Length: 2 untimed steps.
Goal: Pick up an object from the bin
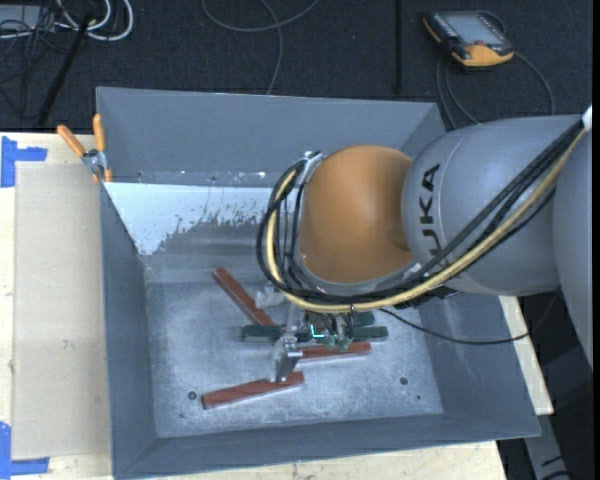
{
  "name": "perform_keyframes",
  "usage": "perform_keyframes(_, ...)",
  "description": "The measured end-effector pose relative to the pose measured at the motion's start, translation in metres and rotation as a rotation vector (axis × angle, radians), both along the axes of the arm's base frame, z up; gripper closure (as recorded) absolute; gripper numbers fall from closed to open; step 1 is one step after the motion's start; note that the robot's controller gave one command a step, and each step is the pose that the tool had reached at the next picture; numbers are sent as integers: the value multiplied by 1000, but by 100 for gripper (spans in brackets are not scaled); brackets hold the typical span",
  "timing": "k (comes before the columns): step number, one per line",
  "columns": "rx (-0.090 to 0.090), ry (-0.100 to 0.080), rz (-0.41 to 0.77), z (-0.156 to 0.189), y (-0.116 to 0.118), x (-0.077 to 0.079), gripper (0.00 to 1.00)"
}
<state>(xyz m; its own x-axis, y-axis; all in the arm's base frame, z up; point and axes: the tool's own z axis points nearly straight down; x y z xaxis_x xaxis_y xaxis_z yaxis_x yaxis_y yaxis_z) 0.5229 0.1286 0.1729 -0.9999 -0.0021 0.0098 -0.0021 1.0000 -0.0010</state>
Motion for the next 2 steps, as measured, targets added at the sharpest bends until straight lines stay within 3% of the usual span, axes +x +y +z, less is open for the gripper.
perform_keyframes(1,1,-7,-3,4,-1,2,0)
perform_keyframes(2,2,-13,39,-54,-1,-3,0)
